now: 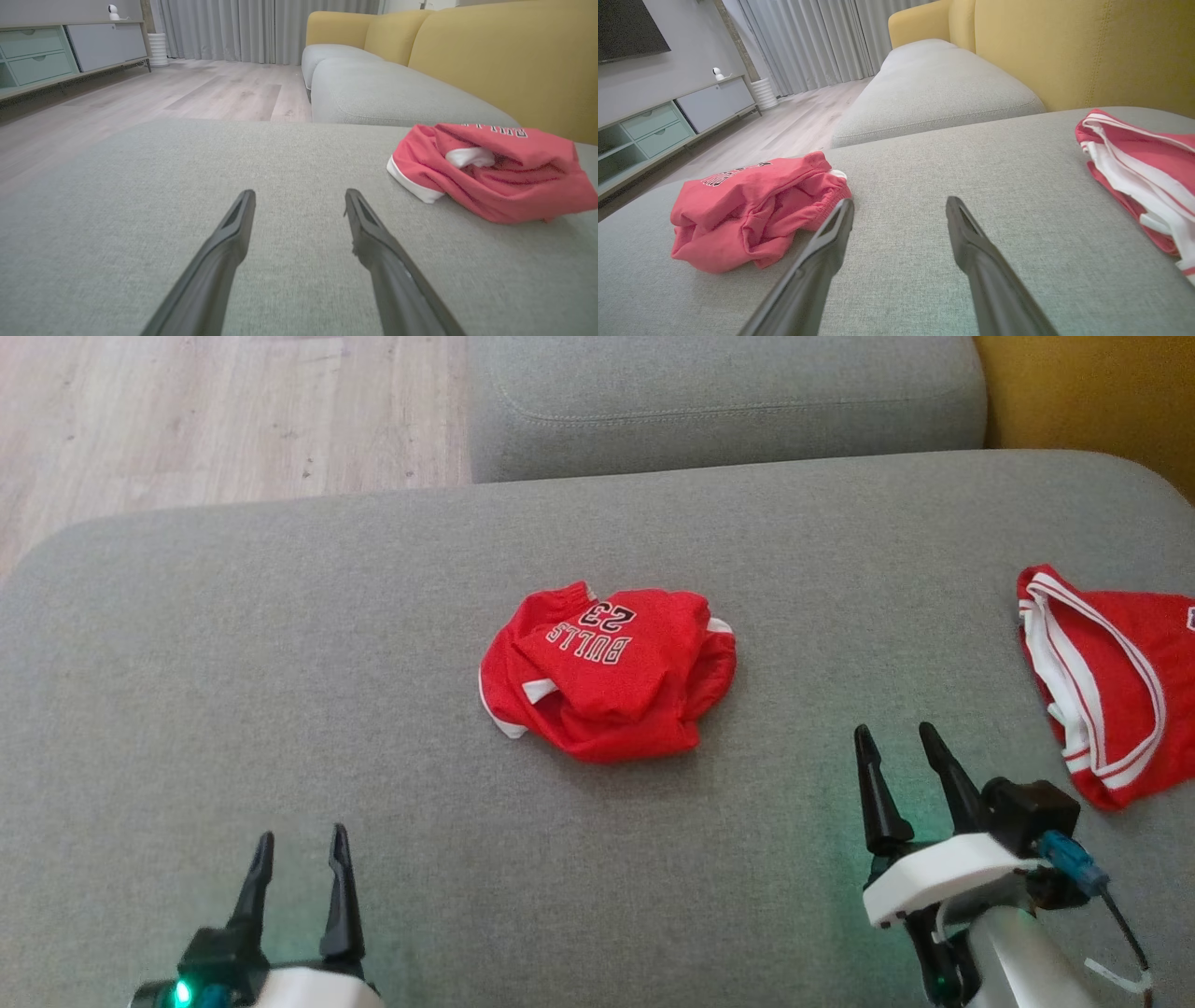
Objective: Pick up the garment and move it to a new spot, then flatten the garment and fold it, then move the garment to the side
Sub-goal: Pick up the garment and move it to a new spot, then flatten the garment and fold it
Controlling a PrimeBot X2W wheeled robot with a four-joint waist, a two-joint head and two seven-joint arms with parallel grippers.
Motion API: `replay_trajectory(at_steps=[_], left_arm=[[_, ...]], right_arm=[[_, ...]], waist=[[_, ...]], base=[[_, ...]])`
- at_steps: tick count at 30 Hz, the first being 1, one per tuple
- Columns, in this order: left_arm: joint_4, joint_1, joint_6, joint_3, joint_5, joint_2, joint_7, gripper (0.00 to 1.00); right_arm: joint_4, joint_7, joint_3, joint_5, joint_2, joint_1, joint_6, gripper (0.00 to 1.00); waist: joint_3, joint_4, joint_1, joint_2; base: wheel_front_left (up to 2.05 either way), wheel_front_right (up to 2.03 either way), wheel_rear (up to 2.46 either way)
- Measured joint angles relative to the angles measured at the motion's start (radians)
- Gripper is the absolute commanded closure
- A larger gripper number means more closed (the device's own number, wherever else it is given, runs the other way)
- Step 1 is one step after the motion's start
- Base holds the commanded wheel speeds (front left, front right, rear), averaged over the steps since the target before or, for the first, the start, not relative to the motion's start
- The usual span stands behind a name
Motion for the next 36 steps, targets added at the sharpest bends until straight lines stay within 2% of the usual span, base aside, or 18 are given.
replay_trajectory(at_steps=[4,13,21,27,29,36], left_arm=[[-0.004,0.018,-0.021,0.014,0.026,-0.016,0.000,0.00],[-0.016,0.000,-0.038,0.025,0.048,-0.022,0.000,0.00],[-0.016,-0.042,-0.038,-0.053,0.010,-0.024,0.000,0.00],[-0.004,-0.053,-0.029,-0.099,-0.013,-0.024,0.000,0.00],[-0.002,-0.053,-0.029,-0.102,-0.014,-0.025,0.000,0.00],[-0.003,-0.063,-0.028,-0.102,-0.014,-0.025,0.000,0.00]], right_arm=[[0.001,0.000,-0.004,0.000,0.001,0.000,0.000,0.00],[0.012,0.000,0.009,-0.001,0.001,-0.005,0.000,0.00],[0.046,0.000,0.070,0.006,0.001,-0.111,0.000,0.00],[0.093,0.000,0.170,0.158,0.000,-0.223,0.000,0.00],[0.121,0.000,0.180,0.217,0.001,-0.229,0.000,0.00],[0.185,0.000,0.182,0.303,-0.001,-0.267,0.000,0.00]], waist=[[-0.002,0.004,0.0000,0.0000],[0.030,0.020,0.0001,0.0000],[0.078,0.065,0.0003,0.0000],[0.112,0.135,0.0003,0.0000],[0.119,0.152,0.0002,0.0000],[0.153,0.182,0.0003,0.0000]], base=[[0.00,0.00,0.00],[0.00,0.00,0.00],[0.00,0.00,0.00],[0.00,0.00,0.00],[0.00,0.00,0.00],[0.00,0.00,0.00]])
